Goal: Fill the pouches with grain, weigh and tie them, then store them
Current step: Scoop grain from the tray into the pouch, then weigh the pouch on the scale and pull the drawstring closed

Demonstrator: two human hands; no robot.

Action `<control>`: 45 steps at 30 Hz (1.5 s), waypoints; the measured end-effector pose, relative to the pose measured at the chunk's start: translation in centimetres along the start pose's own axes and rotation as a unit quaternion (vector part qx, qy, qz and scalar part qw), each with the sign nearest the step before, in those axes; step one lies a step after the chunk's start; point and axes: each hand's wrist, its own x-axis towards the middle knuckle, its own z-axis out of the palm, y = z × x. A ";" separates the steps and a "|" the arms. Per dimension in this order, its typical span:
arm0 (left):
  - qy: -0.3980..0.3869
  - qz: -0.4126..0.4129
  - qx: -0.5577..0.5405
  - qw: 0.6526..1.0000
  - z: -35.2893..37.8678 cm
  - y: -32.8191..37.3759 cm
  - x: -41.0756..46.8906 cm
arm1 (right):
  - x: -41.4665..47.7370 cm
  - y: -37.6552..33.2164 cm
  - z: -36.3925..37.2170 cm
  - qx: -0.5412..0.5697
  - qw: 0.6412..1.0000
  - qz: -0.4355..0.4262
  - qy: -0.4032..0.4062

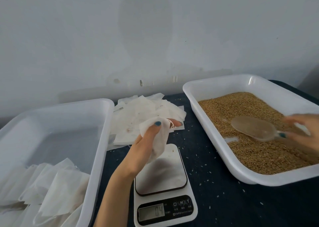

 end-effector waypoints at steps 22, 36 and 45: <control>0.123 0.067 0.247 0.959 -1.2 -4.9 1.2 | -0.2 -21.6 11.9 0.295 0.943 -0.154 -0.019; 0.225 0.050 0.268 0.935 -2.2 -6.4 1.1 | 0.8 -19.6 12.9 0.394 0.910 -0.108 0.068; 0.289 0.062 0.211 0.932 -2.5 -6.2 0.9 | 0.6 -19.5 12.6 0.409 0.905 -0.098 0.067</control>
